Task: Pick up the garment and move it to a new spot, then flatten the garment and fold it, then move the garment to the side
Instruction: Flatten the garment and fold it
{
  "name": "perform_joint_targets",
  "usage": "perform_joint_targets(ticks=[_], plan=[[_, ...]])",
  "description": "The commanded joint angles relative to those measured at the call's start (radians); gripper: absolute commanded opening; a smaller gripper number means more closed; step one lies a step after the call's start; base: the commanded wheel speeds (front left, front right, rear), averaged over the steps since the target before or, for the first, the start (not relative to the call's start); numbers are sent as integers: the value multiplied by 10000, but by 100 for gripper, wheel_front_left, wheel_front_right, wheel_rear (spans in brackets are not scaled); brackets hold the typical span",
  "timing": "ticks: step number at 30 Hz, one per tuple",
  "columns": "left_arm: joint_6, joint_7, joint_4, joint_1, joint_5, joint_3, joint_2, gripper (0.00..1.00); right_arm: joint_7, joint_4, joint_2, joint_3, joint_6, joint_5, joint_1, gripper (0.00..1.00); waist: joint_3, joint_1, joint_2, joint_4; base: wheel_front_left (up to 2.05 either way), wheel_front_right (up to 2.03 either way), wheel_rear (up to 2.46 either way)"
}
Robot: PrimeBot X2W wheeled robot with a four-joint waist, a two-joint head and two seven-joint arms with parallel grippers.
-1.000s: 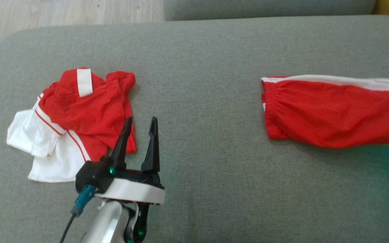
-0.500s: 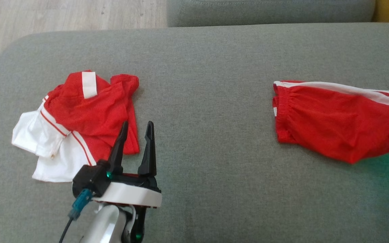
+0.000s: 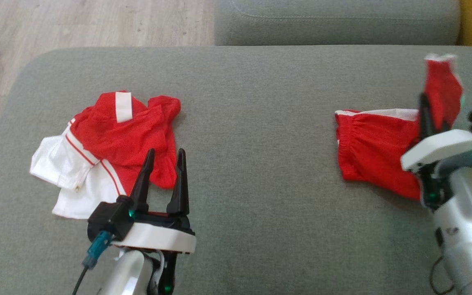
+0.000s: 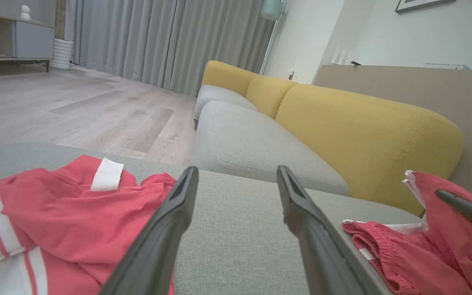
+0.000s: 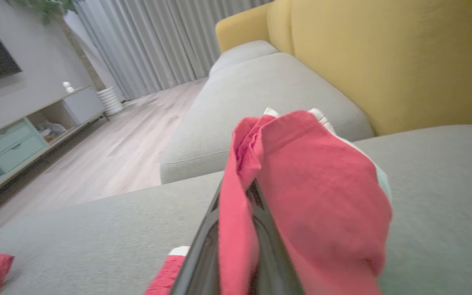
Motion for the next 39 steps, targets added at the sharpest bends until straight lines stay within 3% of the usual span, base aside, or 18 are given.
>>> perform_joint_targets(ticks=[1, 8, 17, 18, 19, 23, 30, 37, 39], plan=[[26, -80, -306, -186, 138, 335, 45, 100, 20, -459, 154, 333, -7, -56, -96, 0, 6, 0, 0, 86, 0, 0, 0], [63, -80, -207, -176, 141, 328, 45, 100, 289, -804, 790, 1113, -7, -133, 184, 0, 49, 0, 0, 374, 0, 0, 0], [79, -80, -252, -234, 167, 390, 45, 100, 625, -198, 844, 2119, -7, -439, 530, 0, 154, 0, 0, 438, 0, 0, 0], [74, -80, -246, -232, 176, 393, 45, 100, 665, -103, 862, 2275, -7, -492, 528, 7, 155, 0, 0, 405, 0, 0, 0], [69, -80, -233, -229, 185, 395, 45, 100, 686, -22, 902, 2419, -7, -513, 533, 100, 148, 0, 0, 362, 0, 0, 0], [53, -80, -197, -263, 226, 417, 45, 100, 574, -77, 1058, 2894, -7, -259, 493, 100, 65, 0, 0, 123, 0, 0, 0], [21, -80, -252, -379, 270, 527, 45, 100, -163, -773, 692, 2319, -7, 132, 294, 100, -189, 0, 0, -411, 0, 0, 0], [52, -80, -452, -446, 200, 628, 45, 100, -545, -2494, -158, 494, -7, -919, 744, 100, -434, 0, 0, -1150, 0, 0, 0], [70, -80, -492, -465, 143, 589, 45, 100, -567, -3190, -145, -108, -7, -1460, 1194, 100, -477, 0, 0, -1296, 0, 0, 0]])
